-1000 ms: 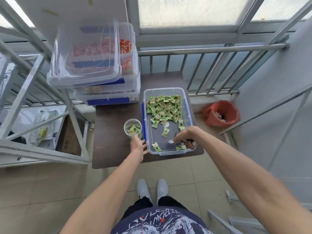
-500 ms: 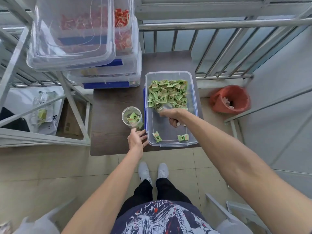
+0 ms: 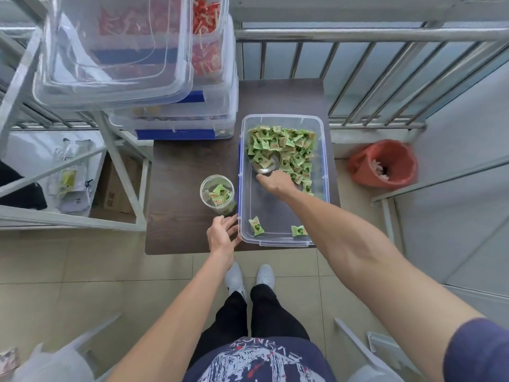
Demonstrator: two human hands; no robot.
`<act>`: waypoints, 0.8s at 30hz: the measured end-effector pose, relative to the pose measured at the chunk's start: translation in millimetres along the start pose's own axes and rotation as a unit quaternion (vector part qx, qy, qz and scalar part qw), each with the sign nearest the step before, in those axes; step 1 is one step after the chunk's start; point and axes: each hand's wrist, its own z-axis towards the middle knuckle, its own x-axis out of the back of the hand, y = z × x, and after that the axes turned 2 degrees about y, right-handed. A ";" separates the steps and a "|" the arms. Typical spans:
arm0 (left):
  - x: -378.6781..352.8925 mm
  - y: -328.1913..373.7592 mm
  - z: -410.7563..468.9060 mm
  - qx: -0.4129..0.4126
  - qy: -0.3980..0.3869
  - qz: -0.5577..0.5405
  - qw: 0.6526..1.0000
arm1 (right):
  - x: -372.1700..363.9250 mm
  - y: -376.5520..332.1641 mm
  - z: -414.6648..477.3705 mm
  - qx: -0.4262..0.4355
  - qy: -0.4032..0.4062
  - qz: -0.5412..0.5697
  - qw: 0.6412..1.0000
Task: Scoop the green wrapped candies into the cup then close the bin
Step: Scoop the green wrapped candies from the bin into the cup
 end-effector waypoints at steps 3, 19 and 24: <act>1.6 -1.5 -0.8 0.001 -0.011 -0.008 1.000 | -1.8 8.1 -2.3 0.013 0.034 -0.008 0.999; 21.8 18.1 -9.3 0.009 -0.037 0.099 0.994 | 35.9 42.6 -73.2 0.096 0.099 -0.014 0.990; 38.1 32.3 -8.3 -0.017 -0.005 0.095 0.995 | 50.0 42.6 -93.6 0.121 0.073 -0.060 0.988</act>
